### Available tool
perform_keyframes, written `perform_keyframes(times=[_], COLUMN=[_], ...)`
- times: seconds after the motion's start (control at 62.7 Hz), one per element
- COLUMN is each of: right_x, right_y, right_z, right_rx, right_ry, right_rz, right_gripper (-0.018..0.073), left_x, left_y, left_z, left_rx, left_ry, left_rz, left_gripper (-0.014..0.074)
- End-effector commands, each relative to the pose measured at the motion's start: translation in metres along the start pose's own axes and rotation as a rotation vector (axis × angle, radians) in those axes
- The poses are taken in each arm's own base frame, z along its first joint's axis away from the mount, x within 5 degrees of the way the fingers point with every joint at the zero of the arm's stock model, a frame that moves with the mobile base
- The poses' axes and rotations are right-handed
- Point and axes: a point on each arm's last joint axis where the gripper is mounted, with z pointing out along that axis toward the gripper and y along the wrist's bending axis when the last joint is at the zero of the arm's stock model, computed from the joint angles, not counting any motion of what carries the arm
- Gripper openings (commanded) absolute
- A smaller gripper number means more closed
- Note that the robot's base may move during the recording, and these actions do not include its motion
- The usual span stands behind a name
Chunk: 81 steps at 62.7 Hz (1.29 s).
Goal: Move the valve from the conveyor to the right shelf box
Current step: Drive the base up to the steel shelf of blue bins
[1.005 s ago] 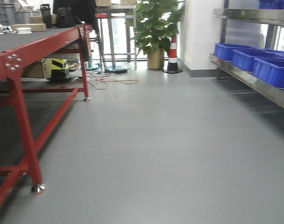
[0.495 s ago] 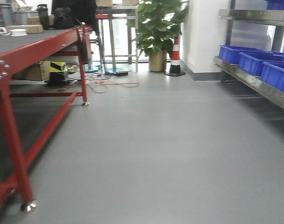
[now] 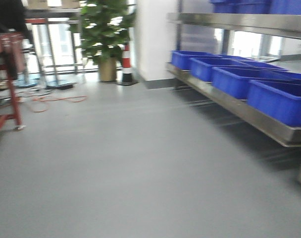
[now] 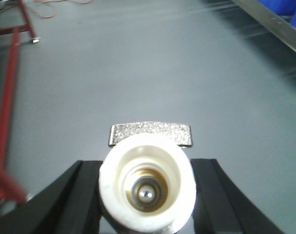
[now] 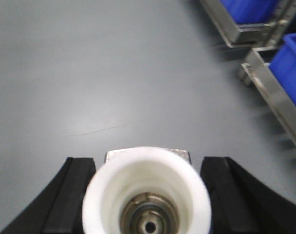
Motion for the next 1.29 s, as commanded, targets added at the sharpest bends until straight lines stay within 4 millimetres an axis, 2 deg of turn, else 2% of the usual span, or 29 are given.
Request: perform_keyframes(times=[0.0,1.276], right_x=[-0.0066,-0.0066], right_y=[-0.0009,-0.0009], right_z=[-0.0048,-0.0048], right_rx=[0.012,0.012], right_ry=[-0.078,-0.078], right_rz=[-0.015,-0.015], right_gripper=[-0.0163,-0.0163], left_x=[-0.0061,-0.0061], left_y=[-0.0002,-0.0002], left_z=[-0.0034,-0.0034], left_rx=[0.001,0.001], left_ry=[-0.063,-0.063], left_rz=[-0.01,-0.01], left_gripper=[-0.0111,-0.0111])
